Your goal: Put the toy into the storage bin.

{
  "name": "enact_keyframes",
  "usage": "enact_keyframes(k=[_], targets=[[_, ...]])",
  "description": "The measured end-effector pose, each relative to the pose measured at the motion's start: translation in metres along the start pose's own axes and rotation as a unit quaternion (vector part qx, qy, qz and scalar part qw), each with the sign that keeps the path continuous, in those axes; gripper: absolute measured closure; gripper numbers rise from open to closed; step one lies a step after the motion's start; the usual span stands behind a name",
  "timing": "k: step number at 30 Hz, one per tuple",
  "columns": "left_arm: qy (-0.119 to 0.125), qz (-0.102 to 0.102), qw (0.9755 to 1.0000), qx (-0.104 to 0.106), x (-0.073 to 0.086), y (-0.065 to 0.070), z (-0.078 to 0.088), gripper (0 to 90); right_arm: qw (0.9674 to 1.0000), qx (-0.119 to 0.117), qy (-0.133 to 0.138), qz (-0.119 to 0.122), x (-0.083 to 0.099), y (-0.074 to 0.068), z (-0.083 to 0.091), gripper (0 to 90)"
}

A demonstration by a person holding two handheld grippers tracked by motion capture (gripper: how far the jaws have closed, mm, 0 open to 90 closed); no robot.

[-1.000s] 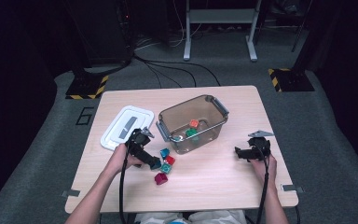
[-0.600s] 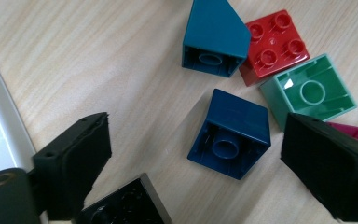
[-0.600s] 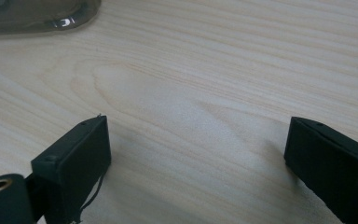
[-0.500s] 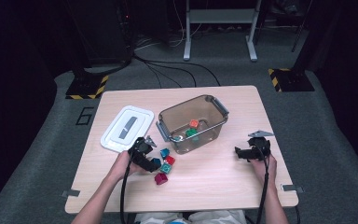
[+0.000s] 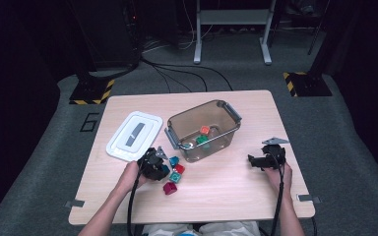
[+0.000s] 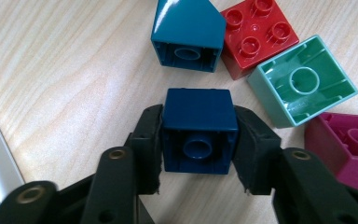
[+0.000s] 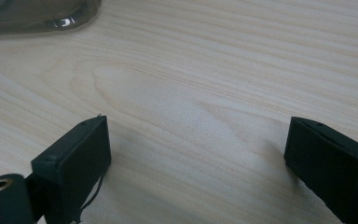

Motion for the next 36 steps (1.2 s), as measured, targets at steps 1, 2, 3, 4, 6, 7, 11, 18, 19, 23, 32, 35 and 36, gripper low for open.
enact_keyframes(k=[1,2,3,4,6,7,11,18,19,23,32,35,36], targets=[[0.0,0.002,1.0,0.0,0.0,0.0,0.0,57.9,1.0,0.0,0.0,0.0,0.0,0.0,0.0,6.6],[0.001,0.001,1.0,0.0,0.0,0.0,0.0,58.2,1.0,0.0,0.001,0.002,0.0,0.0,0.0,6.5],[0.001,0.002,1.0,0.0,0.0,0.0,0.001,58.3,1.0,0.0,0.0,0.001,0.0,0.0,0.0,6.5],[0.002,0.003,1.0,0.003,0.0,0.0,0.001,58.5,1.0,0.0,0.0,0.0,0.0,0.0,0.0,6.5],[0.004,0.002,0.9999,0.009,-0.001,0.0,0.002,58.6,1.0,0.0,0.0,0.0,0.0,0.0,0.0,6.5],[0.004,0.002,0.9999,0.01,-0.001,0.0,0.003,58.6,1.0,0.0,0.0,0.0,0.0,0.0,0.0,6.5],[0.011,0.002,0.9999,0.012,-0.003,-0.001,0.01,58.6,1.0,0.0,0.0,0.0,0.0,0.0,0.0,6.5],[0.019,-0.005,0.9997,0.012,-0.011,-0.002,0.026,58.7,1.0,0.0,0.001,0.002,0.0,0.0,0.0,6.5],[0.023,-0.005,0.9996,0.014,-0.012,-0.002,0.029,58.7,1.0,0.0,0.0,0.0,0.0,0.0,0.0,6.5],[0.029,-0.005,0.9995,0.011,-0.016,-0.003,0.038,58.7,1.0,0.0,0.001,0.002,0.0,0.0,0.0,6.5],[0.033,-0.013,0.9993,0.005,-0.029,-0.01,0.064,58.7,1.0,0.0,0.0,0.0,0.0,0.0,0.0,6.5],[0.039,-0.014,0.9992,0.001,-0.033,-0.012,0.073,58.7,1.0,0.0,0.0,0.001,0.0,0.0,0.0,6.5],[0.038,-0.017,0.9991,0.0,-0.035,-0.014,0.076,58.7,1.0,0.0,0.001,0.002,0.0,0.0,0.0,6.5]])
Point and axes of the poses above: each handheld gripper's, and its own axes: z roughly backward along the jaws, x roughly out of its underside, y roughly to its right, the point moved 2 cm from there along -z, roughly forward along the jaws, and after that the axes turned 5 degrees about x, right-handed, at the moved point
